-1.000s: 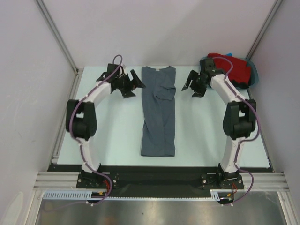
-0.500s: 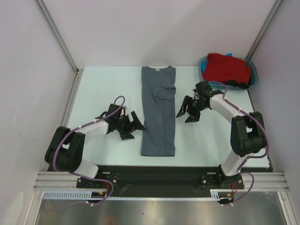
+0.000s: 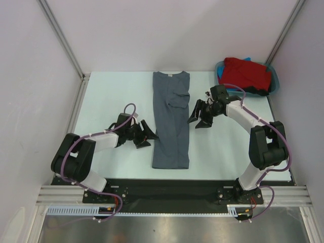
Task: Fold and stack the t-shirts
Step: Fold the tshirt
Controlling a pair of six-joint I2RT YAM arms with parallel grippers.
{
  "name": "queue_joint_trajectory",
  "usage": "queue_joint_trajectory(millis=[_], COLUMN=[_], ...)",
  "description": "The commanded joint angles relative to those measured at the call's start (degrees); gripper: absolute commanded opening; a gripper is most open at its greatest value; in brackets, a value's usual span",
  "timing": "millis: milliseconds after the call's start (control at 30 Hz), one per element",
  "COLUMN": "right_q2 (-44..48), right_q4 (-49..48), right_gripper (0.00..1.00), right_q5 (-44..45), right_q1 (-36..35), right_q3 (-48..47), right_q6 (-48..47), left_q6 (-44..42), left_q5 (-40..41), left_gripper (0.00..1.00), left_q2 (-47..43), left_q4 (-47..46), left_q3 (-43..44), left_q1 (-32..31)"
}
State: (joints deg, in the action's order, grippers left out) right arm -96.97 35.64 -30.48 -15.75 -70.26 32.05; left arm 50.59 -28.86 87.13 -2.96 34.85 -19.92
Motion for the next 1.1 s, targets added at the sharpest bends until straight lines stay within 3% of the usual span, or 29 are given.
queue_joint_trajectory(millis=[0, 300, 567, 700, 800, 1067], right_q2=[-0.1, -0.5, -0.8, -0.8, -0.7, 0.1], right_q4=[0.2, 0.7, 0.8, 0.8, 1.3, 0.8], right_gripper=[0.61, 0.6, 0.6, 0.59, 0.58, 0.57], right_q5=[-0.9, -1.2, -1.5, -1.5, -1.3, -1.7], right_q1=[0.2, 0.7, 0.7, 0.7, 0.7, 0.1], right_q3=[-3.3, -4.1, -4.1, -4.2, -4.0, -1.9], right_q6=[-1.2, -1.6, -1.9, -2.1, -2.3, -1.8], left_q6=[0.7, -0.2, 0.4, 0.8, 1.3, 1.4], left_q5=[-2.2, -1.5, 0.1, 0.5, 0.9, 2.2], left_gripper=[0.68, 0.45, 0.44, 0.3, 0.07, 0.08], left_q2=[0.8, -0.7, 0.9, 1.7, 1.1, -4.6], left_q4=[-3.7, -2.3, -2.9, -3.3, -2.7, 2.5], left_q3=[-0.7, -3.7, -3.5, -3.2, -3.5, -5.7], left_q1=[-0.4, -1.0, -3.6, -4.5, -4.9, -5.7])
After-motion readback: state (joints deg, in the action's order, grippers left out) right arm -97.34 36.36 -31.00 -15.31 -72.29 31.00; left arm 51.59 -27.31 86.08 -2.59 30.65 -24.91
